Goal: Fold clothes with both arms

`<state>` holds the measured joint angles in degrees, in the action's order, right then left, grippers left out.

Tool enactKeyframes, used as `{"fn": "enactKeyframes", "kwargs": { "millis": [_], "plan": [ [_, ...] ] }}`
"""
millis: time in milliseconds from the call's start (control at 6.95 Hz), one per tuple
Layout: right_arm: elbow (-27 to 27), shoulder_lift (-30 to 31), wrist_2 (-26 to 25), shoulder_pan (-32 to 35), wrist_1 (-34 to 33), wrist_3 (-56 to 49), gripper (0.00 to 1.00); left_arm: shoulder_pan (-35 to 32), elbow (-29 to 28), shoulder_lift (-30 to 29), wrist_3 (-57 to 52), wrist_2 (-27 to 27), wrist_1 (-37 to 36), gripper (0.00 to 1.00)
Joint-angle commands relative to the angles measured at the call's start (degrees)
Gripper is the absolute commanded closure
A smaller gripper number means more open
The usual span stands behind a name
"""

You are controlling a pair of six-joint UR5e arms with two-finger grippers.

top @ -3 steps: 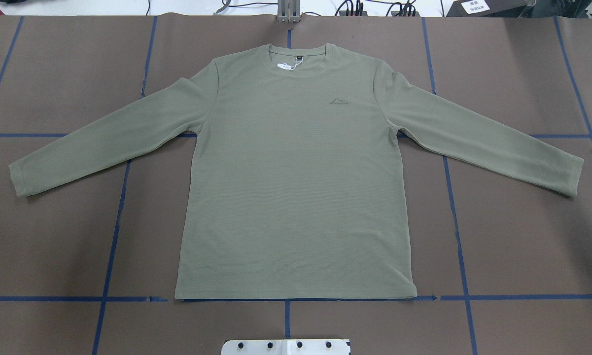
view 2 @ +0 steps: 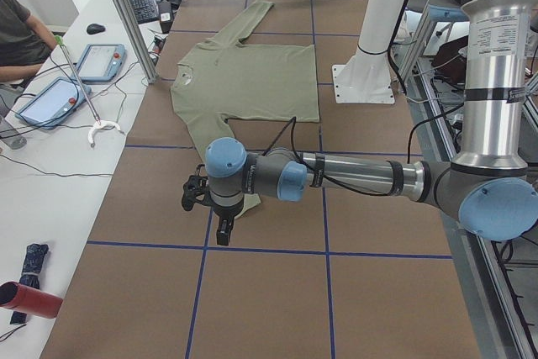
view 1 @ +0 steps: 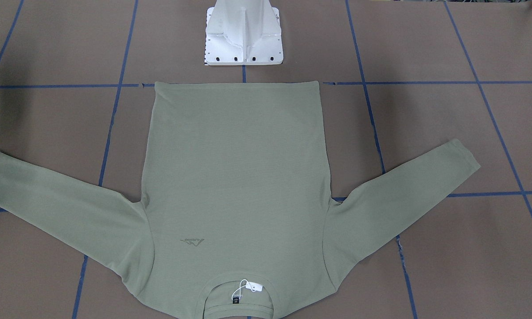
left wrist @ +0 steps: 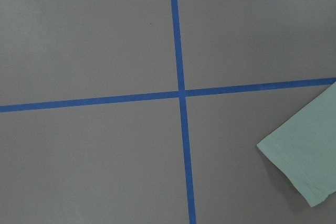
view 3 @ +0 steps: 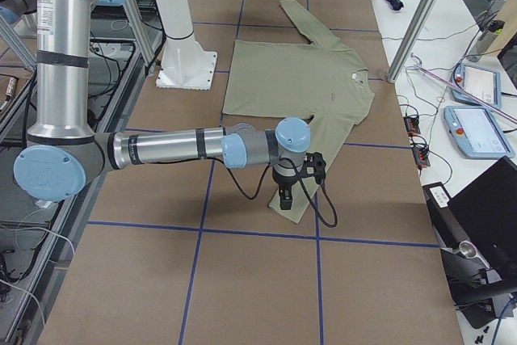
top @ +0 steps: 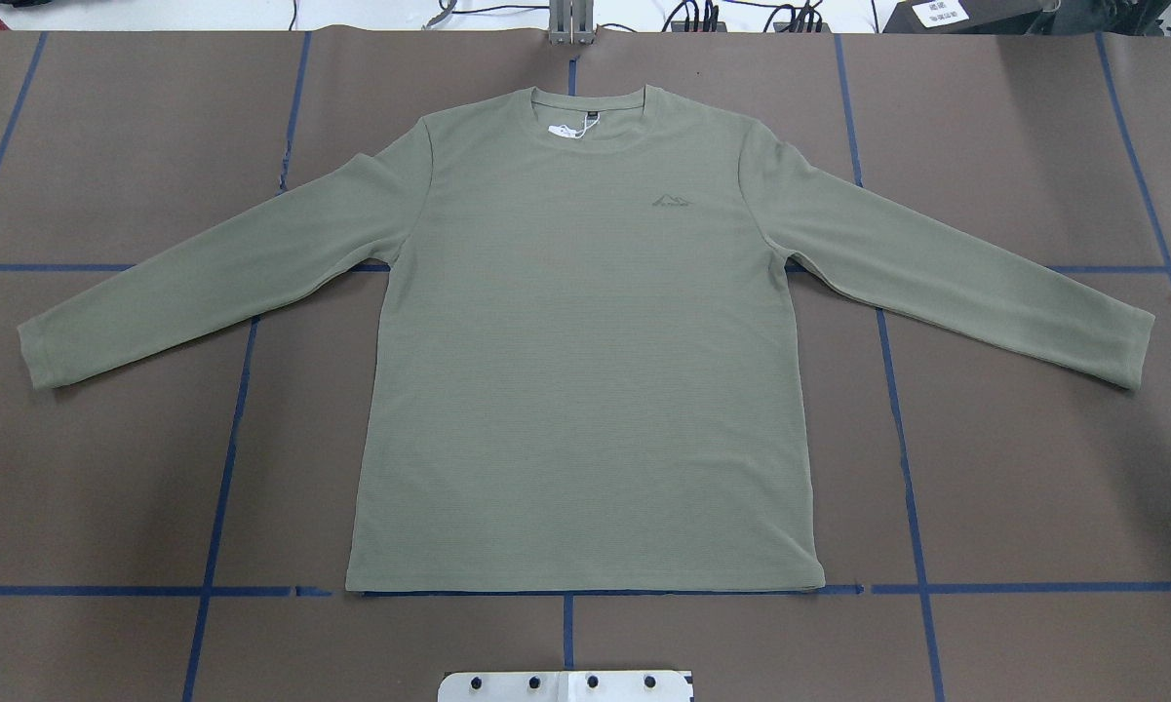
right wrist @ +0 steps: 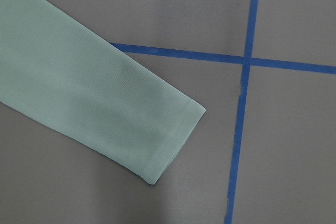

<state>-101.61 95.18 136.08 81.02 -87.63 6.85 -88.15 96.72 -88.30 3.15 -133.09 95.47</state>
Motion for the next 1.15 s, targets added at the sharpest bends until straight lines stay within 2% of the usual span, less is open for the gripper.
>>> {"fn": "enactKeyframes", "kwargs": {
  "millis": [0, 144, 719, 863, 1007],
  "plan": [
    [0.36, -0.52, 1.56, -0.07, -0.17, 0.53, 0.0, 0.17, -0.22, -0.12, 0.18, 0.11, 0.15, 0.0],
    [0.45, -0.52, 3.91, -0.07, -0.09, 3.32, 0.0, 0.17, -0.22, -0.12, 0.36, 0.02, 0.15, 0.0],
    [3.95, -1.84, 3.41, -0.25, 1.3, 4.05, 0.0, 0.7, -2.68, -0.03, 0.01, -1.46, 6.3, 0.0],
    [9.18, -2.45, 3.32, -2.69, 9.32, 4.4, 0.0, 0.7, -2.77, 0.14, 0.01, -6.87, 6.74, 0.0],
    [21.77, -6.81, 4.62, -3.23, 20.89, 4.92, 0.0, 0.7, -2.77, 0.23, 0.27, -7.53, 10.4, 0.0]
  ]
}}
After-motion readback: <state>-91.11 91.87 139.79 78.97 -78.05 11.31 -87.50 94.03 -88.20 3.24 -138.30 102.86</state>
